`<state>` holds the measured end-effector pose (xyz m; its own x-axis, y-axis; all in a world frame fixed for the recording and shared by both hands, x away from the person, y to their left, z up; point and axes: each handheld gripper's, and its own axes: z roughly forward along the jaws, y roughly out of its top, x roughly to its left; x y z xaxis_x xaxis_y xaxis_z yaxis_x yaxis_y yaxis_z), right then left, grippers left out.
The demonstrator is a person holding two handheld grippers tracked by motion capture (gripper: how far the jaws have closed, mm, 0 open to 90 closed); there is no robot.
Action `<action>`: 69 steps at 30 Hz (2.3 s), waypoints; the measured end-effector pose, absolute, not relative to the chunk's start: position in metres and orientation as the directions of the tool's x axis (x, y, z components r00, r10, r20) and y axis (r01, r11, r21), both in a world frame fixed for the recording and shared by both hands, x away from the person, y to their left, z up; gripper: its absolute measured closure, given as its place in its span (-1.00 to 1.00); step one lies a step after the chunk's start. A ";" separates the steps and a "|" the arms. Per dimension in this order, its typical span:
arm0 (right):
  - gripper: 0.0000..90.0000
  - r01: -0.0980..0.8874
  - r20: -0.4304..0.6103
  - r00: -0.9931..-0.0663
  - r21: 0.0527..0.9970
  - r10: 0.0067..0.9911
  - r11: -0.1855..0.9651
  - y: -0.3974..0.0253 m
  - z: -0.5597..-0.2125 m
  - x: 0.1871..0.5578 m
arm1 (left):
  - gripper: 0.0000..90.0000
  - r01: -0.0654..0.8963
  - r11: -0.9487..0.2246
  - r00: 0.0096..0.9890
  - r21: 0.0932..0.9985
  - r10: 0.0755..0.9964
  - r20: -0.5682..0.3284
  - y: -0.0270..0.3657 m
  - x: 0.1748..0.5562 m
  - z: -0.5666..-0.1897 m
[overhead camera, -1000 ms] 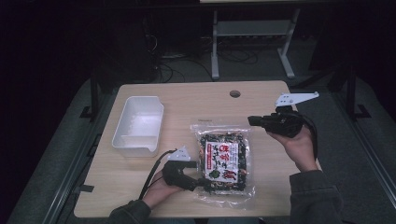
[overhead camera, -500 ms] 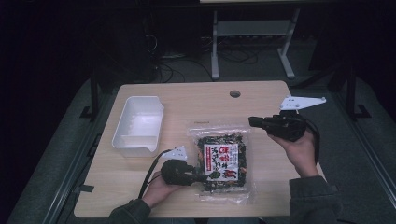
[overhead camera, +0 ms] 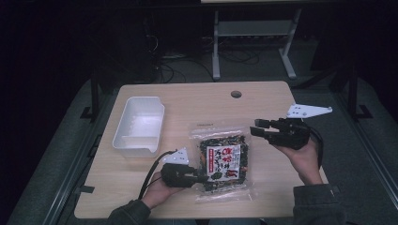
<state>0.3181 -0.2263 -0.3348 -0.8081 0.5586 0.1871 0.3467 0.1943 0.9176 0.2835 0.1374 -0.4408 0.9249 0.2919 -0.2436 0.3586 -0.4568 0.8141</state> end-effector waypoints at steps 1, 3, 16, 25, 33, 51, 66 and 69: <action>0.03 0.349 0.193 -0.809 0.917 0.555 0.191 -0.226 -0.337 0.318 | 0.60 0.355 -0.458 0.926 0.815 0.294 -0.238 0.138 0.283 -0.440; -0.15 0.360 0.193 -0.805 0.911 0.561 0.202 -0.224 -0.346 0.315 | 0.60 0.347 -0.460 0.928 0.817 0.297 -0.226 0.139 0.284 -0.439; -0.48 0.414 0.268 -0.847 0.874 0.460 0.254 -0.210 -0.383 0.317 | 0.62 0.329 -0.458 0.932 0.826 0.297 -0.206 0.142 0.282 -0.436; -0.44 0.425 0.299 -0.860 0.868 0.413 0.257 -0.197 -0.395 0.321 | 0.63 0.310 -0.458 0.940 0.833 0.277 -0.198 0.143 0.280 -0.435; -0.01 0.399 0.313 -0.894 0.881 0.321 0.253 -0.191 -0.396 0.320 | 0.65 0.291 -0.455 0.949 0.842 0.246 -0.195 0.144 0.280 -0.432; 0.64 0.330 0.280 -0.937 0.905 0.208 0.268 -0.178 -0.384 0.306 | 0.47 0.339 -0.406 0.926 0.849 0.306 -0.223 0.164 0.292 -0.429; 0.66 0.305 0.229 -0.930 0.917 0.287 0.256 -0.178 -0.371 0.294 | 0.01 0.304 -0.426 0.915 0.852 0.380 -0.137 0.176 0.284 -0.425; 0.66 0.309 0.222 -0.919 0.919 0.326 0.244 -0.180 -0.367 0.293 | -0.08 0.297 -0.439 0.910 0.848 0.400 -0.112 0.179 0.281 -0.424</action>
